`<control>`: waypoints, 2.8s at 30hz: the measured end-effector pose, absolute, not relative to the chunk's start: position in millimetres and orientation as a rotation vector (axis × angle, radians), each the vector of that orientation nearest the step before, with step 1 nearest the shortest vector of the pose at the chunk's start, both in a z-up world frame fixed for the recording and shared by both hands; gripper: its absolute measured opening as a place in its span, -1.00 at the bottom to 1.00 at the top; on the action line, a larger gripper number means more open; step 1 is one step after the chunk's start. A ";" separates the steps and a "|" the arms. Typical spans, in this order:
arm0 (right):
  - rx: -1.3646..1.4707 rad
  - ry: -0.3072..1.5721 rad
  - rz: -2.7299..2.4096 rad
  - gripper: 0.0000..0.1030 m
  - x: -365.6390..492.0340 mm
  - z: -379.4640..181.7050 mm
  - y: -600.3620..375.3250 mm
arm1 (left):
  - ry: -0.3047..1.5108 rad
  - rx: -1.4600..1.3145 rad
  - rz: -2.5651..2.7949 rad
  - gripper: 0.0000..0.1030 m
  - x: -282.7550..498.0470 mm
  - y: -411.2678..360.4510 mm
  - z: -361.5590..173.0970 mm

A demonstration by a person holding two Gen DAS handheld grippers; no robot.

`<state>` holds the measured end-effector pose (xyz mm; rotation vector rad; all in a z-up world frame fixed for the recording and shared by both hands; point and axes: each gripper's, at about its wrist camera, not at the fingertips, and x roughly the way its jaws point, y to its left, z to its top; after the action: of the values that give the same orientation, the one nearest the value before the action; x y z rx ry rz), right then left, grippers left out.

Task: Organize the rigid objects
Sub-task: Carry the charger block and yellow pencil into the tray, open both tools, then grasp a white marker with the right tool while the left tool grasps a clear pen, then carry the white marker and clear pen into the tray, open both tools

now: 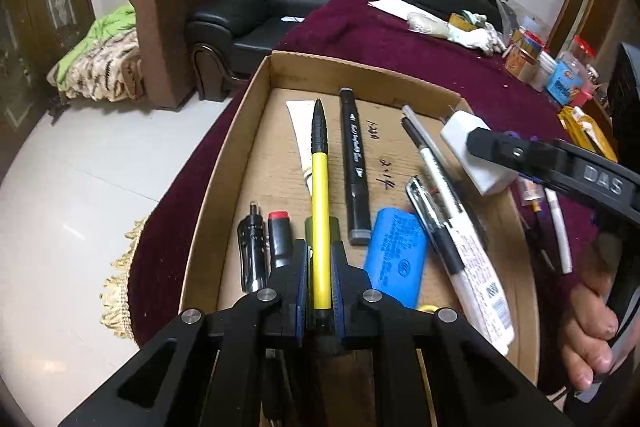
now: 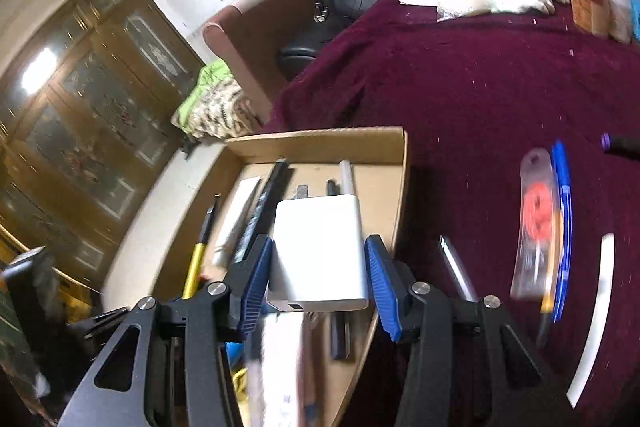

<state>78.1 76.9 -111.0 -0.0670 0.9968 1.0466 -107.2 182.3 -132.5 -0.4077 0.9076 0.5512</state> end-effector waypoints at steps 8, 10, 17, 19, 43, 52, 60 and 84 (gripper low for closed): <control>-0.167 0.963 1.005 -0.08 79.5 -120.1 98.8 | 0.912 -0.291 0.612 -0.79 -100.0 180.6 -133.4; -0.196 0.956 1.005 -0.08 76.1 -120.2 102.0 | 0.912 -0.282 0.617 -0.76 -100.4 180.3 -133.6; -0.190 0.935 1.033 0.07 70.0 -112.1 96.3 | 0.887 -0.233 0.661 -0.13 -105.3 171.8 -128.2; -0.171 0.929 1.051 0.09 68.0 -107.5 89.0 | 0.877 -0.219 0.668 0.07 -107.5 168.4 -124.4; -0.216 0.943 0.634 -0.60 129.3 -150.4 -66.8 | 0.844 -0.264 0.317 0.51 -81.2 44.9 -88.8; -0.142 0.959 0.591 -0.76 124.7 -151.9 -115.9 | 0.973 -0.420 0.210 0.46 -16.6 43.9 -104.3; -0.142 0.934 0.598 -0.76 120.9 -153.3 -118.9 | 1.115 -0.545 0.287 -0.19 49.0 54.0 -136.8; -0.128 0.935 0.603 -0.76 120.5 -153.0 -121.3 | 1.126 -0.421 0.280 -0.84 47.6 39.1 -144.9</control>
<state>120.5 -121.3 -153.0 -0.1279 0.9349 0.6034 47.6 39.1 -144.9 -0.4215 1.1257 0.2799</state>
